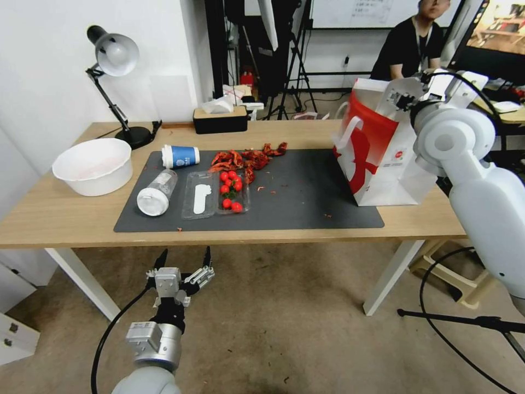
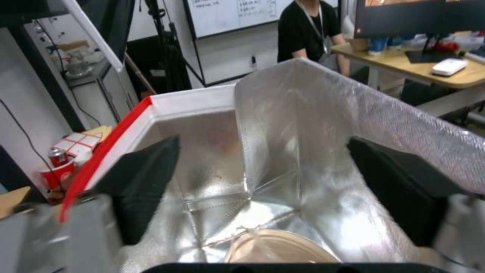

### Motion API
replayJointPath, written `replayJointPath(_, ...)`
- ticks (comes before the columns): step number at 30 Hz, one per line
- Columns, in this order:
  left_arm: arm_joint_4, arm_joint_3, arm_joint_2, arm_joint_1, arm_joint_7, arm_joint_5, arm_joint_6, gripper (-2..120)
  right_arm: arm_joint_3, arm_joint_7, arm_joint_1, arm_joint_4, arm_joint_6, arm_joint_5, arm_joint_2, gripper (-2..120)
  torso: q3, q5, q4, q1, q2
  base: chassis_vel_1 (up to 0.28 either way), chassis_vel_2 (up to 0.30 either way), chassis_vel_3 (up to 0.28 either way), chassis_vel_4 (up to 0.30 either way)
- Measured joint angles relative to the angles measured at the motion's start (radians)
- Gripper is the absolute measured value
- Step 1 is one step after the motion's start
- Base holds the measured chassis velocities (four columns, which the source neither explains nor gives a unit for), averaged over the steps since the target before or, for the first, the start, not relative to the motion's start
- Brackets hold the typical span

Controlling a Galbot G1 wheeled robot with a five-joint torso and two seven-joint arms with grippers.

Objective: Pick up the trash from the table and place it into the takeout bag.

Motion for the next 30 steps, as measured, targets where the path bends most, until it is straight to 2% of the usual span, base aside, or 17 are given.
replayJointPath(1, -0.001, 0.0, 0.001, 0.0, 0.0, 0.0, 0.0, 100, 0.002, -0.004, -0.006, 0.004, 0.002, -0.004, -0.002, 95, 0.0, 0.0, 0.0, 0.0, 0.0, 0.0, 0.0, 0.0, 0.0)
replayJointPath(3, -0.004, 0.0, 0.001, 0.001, 0.0, 0.0, 0.0, 100, 0.006, -0.016, -0.019, 0.015, 0.006, -0.011, -0.008, 99, 0.0, 0.0, 0.0, 0.0, 0.0, 0.0, 0.0, 0.0, 0.0)
replayJointPath(5, -0.005, -0.001, 0.0, 0.001, -0.001, 0.0, 0.0, 100, 0.008, -0.025, -0.023, 0.02, 0.011, -0.016, -0.01, 100, 0.0, 0.0, 0.0, 0.0, 0.0, 0.0, 0.0, 0.0, 0.0)
replayJointPath(7, -0.007, -0.001, -0.001, 0.003, -0.001, 0.0, 0.0, 100, 0.013, -0.105, -0.049, 0.043, 0.053, -0.058, -0.018, 100, 0.0, -0.0001, 0.0, 0.0, 0.0, 0.0, 0.0, 0.0, 0.0)
replayJointPath(8, -0.007, -0.001, -0.001, 0.003, -0.001, 0.0, 0.0, 100, 0.013, -0.105, -0.049, 0.043, 0.053, -0.058, -0.018, 100, 0.0, -0.0001, 0.0, 0.0, 0.0, 0.0, 0.0, 0.0, 0.0)
replayJointPath(11, -0.01, -0.004, -0.003, 0.005, -0.001, 0.0, -0.004, 100, 0.014, -0.278, -0.118, 0.099, 0.161, -0.195, -0.034, 100, 0.0, -0.0001, 0.0001, 0.0, 0.0, 0.0, 0.0, 0.0, 0.0)
replayJointPath(13, -0.01, -0.004, -0.004, 0.006, -0.001, 0.0, -0.004, 100, 0.015, -0.313, -0.135, 0.113, 0.189, -0.227, -0.037, 100, 0.0, 0.0, -0.0001, 0.0, 0.0, 0.0, 0.0, 0.0, 0.0)
replayJointPath(16, -0.012, -0.004, -0.005, 0.007, -0.001, 0.0, -0.006, 100, 0.024, -0.415, -0.201, 0.169, 0.28, -0.288, -0.051, 100, 0.0, -0.0001, 0.0002, 0.0, 0.0, 0.0, 0.0, 0.0, 0.0)
replayJointPath(17, -0.012, -0.004, -0.005, 0.007, -0.001, 0.0, -0.006, 100, 0.024, -0.415, -0.201, 0.169, 0.28, -0.288, -0.051, 100, 0.0, -0.0001, 0.0002, 0.0, 0.0, 0.0, 0.0, 0.0, 0.0)
replayJointPath(20, -0.012, -0.005, -0.005, 0.007, 0.0, 0.0, -0.011, 100, 0.041, -0.544, -0.291, 0.196, 0.386, -0.375, -0.075, 100, 0.0, -0.0002, 0.0001, 0.0, 0.0, 0.0, 0.0, 0.0, 0.0)
replayJointPath(21, -0.012, -0.005, -0.005, 0.007, 0.0, 0.0, -0.011, 100, 0.041, -0.544, -0.291, 0.196, 0.386, -0.375, -0.075, 100, 0.0, -0.0002, 0.0001, 0.0, 0.0, 0.0, 0.0, 0.0, 0.0)
replayJointPath(24, -0.004, -0.004, -0.004, 0.005, 0.002, -0.004, -0.019, 100, 0.075, -0.669, -0.431, 0.206, 0.504, -0.461, -0.092, 100, 0.0, -0.0001, 0.0001, 0.0, 0.0, 0.0, 0.0, 0.0, 0.0)
replayJointPath(30, -0.001, -0.004, -0.003, 0.001, 0.008, -0.007, -0.023, 100, 0.115, -0.722, -0.6, 0.233, 0.604, -0.535, -0.077, 100, 0.0, 0.0, 0.0, 0.0, 0.0, 0.0, 0.0, 0.0, 0.0)
